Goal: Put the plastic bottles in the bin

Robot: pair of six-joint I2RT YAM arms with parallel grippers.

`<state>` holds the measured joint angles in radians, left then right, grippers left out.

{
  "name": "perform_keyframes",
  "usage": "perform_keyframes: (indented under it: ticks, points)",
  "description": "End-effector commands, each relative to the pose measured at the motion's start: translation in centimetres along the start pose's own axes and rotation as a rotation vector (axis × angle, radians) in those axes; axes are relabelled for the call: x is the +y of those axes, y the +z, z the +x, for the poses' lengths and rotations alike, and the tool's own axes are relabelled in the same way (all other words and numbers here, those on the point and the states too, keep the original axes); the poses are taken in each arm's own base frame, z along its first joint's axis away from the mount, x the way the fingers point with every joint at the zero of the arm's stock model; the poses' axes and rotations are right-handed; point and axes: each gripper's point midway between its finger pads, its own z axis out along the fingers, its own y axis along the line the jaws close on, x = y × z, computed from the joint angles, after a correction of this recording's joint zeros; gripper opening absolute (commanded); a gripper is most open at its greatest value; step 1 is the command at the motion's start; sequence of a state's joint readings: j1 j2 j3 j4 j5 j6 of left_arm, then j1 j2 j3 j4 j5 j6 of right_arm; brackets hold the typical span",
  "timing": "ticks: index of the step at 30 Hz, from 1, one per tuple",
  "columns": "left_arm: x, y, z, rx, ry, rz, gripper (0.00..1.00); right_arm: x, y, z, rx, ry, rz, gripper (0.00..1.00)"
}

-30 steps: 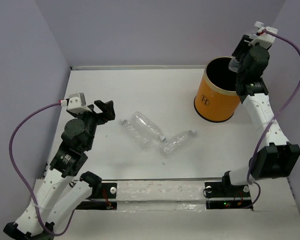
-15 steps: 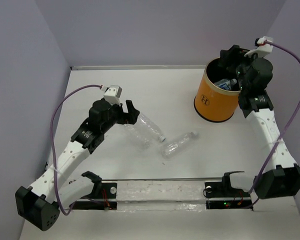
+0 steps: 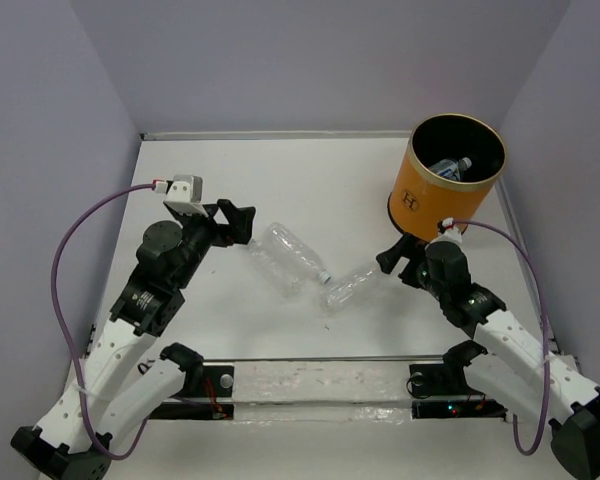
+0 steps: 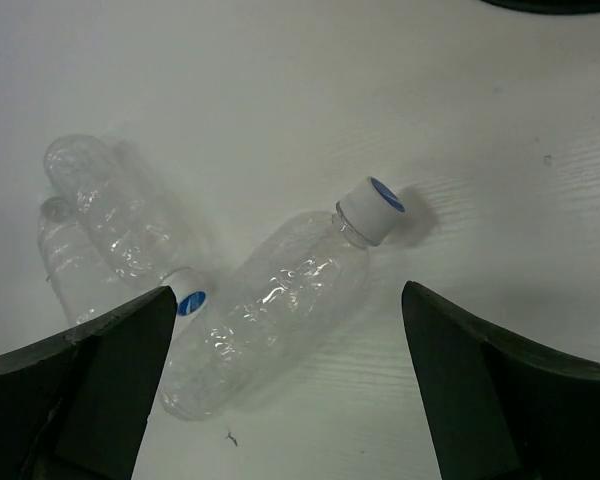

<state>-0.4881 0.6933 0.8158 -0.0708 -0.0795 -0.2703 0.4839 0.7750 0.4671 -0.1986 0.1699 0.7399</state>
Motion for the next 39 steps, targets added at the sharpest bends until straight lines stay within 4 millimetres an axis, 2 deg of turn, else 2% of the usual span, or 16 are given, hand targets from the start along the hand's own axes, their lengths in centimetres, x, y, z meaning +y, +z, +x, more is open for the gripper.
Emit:
perform_keyframes:
  ticks: [1, 3, 4, 6, 13, 15, 19, 20, 23, 25, 27, 31, 32, 35, 39]
  points:
    - [-0.7, -0.1, -1.0, -0.029, -0.003, 0.037, 0.99, 0.7, -0.1, -0.1, -0.003, 0.18, 0.0, 1.0]
    - [-1.1, -0.2, -1.0, -0.03, -0.008, 0.059, 0.99, 0.4, 0.8, 1.3, 0.043, 0.211, 0.007, 1.0]
    - [-1.2, -0.3, -1.1, -0.032, -0.008, 0.063, 0.99, 1.1, 1.1, 1.5, 0.051, 0.228, -0.028, 1.0]
    - [-1.4, -0.3, -1.1, -0.029, -0.011, 0.075, 0.99, 0.9, 1.9, 2.5, 0.085, 0.248, -0.022, 1.0]
    - [-1.6, -0.7, -1.4, -0.042, -0.013, 0.086, 0.99, 0.1, 3.7, 3.8, 0.13, 0.245, 0.034, 1.0]
    - [-1.6, -0.8, -1.6, -0.049, -0.016, 0.088, 0.99, -0.3, 4.4, 5.0, 0.171, 0.229, 0.05, 1.0]
    - [-1.6, -0.5, -1.3, -0.039, -0.018, 0.085, 0.99, 0.6, 6.1, 5.7, 0.198, 0.234, 0.007, 1.0]
    - [-1.6, -0.4, -1.2, -0.034, -0.017, 0.083, 0.99, 0.1, 6.6, 6.2, 0.21, 0.225, 0.028, 1.0]
    - [-1.9, -0.3, -0.7, -0.015, -0.016, 0.106, 0.99, -0.2, 7.3, 6.1, 0.204, 0.22, 0.055, 0.98]
    - [-1.8, -0.2, -0.6, -0.011, -0.014, 0.099, 0.99, -0.4, 7.3, 6.0, 0.193, 0.22, 0.064, 0.89]
    - [-1.8, -0.1, -0.6, -0.011, -0.014, 0.099, 0.99, -0.8, 7.0, 5.7, 0.171, 0.208, 0.074, 0.84]
    - [-1.7, -0.1, -0.5, -0.009, -0.012, 0.094, 0.99, -1.3, 5.8, 4.1, 0.117, 0.168, 0.103, 0.69]
    - [-1.7, -0.1, -0.5, -0.009, -0.014, 0.094, 0.99, -1.3, 5.3, 3.2, 0.086, 0.16, 0.106, 0.57]
    - [-1.6, -0.1, -0.6, -0.012, -0.016, 0.092, 0.99, -1.7, 4.2, 2.2, 0.063, 0.102, 0.13, 0.51]
    - [-1.5, 0.0, -0.5, -0.009, -0.014, 0.089, 0.99, -0.8, 3.1, 1.0, 0.048, 0.068, 0.104, 0.42]
